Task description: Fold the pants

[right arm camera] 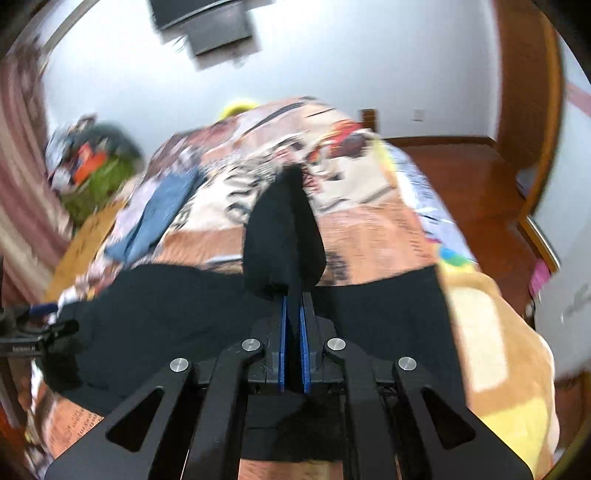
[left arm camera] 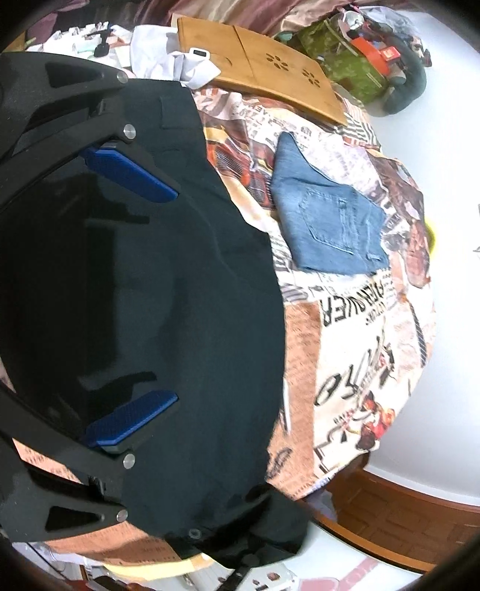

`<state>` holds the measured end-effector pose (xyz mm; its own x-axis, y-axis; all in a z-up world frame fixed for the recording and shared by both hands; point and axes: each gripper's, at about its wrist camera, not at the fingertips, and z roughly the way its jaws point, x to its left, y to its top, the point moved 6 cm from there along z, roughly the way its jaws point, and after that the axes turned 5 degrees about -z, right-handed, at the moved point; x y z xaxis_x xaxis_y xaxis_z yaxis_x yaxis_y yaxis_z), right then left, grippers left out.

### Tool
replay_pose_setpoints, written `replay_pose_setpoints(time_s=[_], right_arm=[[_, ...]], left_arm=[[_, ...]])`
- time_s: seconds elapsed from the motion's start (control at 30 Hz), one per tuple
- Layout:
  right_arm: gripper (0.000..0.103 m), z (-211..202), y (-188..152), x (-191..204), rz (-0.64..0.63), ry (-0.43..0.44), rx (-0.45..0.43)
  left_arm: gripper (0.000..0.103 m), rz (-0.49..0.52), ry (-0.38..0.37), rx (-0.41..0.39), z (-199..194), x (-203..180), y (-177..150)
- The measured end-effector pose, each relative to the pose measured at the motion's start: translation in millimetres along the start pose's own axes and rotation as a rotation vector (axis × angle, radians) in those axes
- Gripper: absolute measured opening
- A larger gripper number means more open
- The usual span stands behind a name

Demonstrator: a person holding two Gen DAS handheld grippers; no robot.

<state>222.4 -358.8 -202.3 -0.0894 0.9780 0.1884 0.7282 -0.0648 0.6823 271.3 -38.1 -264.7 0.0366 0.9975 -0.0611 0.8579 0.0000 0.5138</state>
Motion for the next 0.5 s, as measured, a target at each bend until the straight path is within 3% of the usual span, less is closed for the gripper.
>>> replay_pose_setpoints(time_s=[0.2, 0.33, 0.43, 0.5], right_arm=[[0.006, 0, -38, -51, 0.101, -0.111, 0.072], [0.008, -1, -59, -63, 0.127, -0.125, 0.128], [0.017, -11, -60, -64, 0.130, -0.177, 0.128], [0.033, -19, -57, -67, 0.139, -0.204, 0.111]], left_arm=[[0.102, 0.005, -0.006, -0.039, -11, -3, 3], [0.103, -0.017, -0.001, -0.064, -19, 9, 3], [0.103, -0.055, 0.011, -0.079, -24, 25, 4], [0.103, -0.084, 0.023, -0.090, -27, 40, 5]])
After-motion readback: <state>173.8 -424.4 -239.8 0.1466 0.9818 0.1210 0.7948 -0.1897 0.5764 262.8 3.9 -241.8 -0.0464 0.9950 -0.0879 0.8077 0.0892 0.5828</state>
